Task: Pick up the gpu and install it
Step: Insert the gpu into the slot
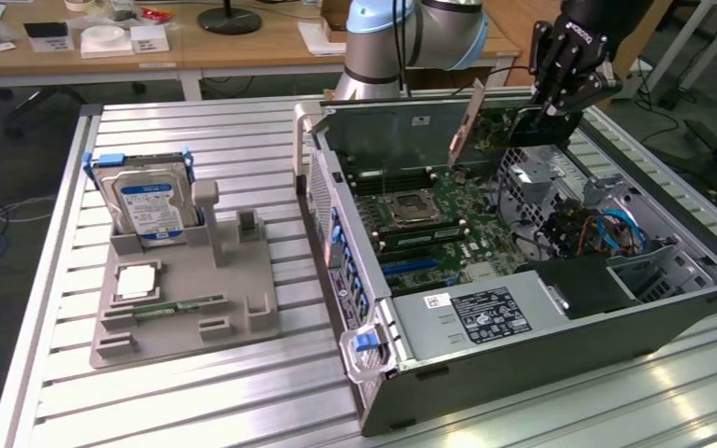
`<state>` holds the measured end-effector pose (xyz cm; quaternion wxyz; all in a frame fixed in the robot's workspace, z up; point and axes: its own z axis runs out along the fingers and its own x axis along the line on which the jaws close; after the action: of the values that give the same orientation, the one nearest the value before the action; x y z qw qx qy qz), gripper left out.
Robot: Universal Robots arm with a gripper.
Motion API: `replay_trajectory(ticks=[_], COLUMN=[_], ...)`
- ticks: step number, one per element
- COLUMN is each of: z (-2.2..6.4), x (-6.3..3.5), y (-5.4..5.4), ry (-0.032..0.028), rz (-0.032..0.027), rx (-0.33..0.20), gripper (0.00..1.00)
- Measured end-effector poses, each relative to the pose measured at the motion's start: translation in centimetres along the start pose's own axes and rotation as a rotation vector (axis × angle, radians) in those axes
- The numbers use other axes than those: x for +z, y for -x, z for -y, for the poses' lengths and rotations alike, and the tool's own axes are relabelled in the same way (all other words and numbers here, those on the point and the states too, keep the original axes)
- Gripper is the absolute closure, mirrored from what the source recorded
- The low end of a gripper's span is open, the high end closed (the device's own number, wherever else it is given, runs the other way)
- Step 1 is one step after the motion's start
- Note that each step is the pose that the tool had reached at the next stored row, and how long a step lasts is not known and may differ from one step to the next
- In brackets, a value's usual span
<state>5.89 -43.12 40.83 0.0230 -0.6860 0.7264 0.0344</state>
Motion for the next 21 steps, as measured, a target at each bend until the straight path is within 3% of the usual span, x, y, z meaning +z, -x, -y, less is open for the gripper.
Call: replay_trajectory(ticks=[21], z=[-0.19], x=[0.06], y=[-0.02], ry=[0.0], rz=[0.0], rx=[0.0], gripper=[0.74])
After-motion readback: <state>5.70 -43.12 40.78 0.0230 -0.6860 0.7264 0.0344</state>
